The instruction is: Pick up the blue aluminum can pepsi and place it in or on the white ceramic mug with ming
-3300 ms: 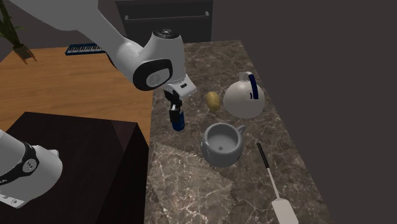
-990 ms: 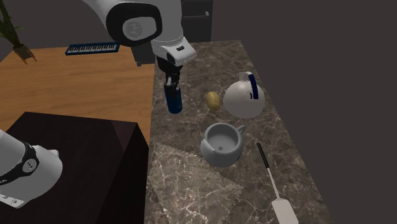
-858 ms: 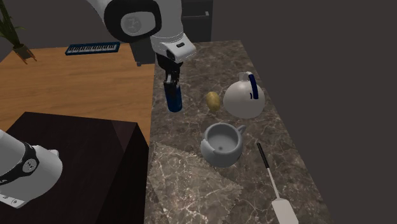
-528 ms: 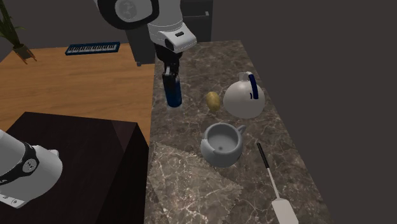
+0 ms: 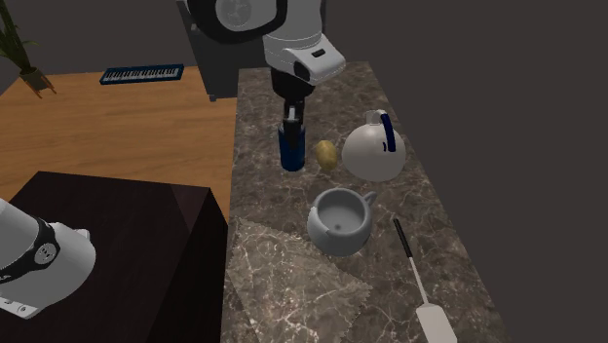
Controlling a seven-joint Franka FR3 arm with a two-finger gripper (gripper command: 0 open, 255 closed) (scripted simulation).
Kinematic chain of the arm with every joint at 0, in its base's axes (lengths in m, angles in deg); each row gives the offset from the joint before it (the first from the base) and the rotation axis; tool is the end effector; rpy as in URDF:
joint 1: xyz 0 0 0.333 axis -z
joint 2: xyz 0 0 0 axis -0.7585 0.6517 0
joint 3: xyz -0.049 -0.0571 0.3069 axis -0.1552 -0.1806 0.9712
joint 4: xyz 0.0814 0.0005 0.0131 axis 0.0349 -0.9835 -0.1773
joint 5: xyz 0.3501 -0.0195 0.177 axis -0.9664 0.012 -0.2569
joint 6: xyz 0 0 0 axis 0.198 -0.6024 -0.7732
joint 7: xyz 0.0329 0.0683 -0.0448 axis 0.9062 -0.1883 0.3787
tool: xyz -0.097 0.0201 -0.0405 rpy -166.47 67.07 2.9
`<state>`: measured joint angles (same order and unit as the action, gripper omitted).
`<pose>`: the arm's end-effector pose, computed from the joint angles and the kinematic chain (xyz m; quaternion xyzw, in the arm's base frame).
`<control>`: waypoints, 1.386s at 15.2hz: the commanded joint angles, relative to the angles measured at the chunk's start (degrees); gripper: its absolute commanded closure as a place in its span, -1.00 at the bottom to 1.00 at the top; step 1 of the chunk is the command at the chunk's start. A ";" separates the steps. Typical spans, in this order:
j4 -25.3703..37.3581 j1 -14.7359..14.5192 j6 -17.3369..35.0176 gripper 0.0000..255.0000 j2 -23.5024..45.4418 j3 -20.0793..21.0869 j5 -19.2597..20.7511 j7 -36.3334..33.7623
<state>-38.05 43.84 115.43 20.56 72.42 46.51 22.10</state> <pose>0.4848 0.2719 0.3569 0.9996 0.0276 0.0004 0.0029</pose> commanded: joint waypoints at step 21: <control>23.21 2.43 -3.88 1.00 20.33 -5.58 6.72 6.18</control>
<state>-14.64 46.35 110.84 40.40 66.94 53.02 28.40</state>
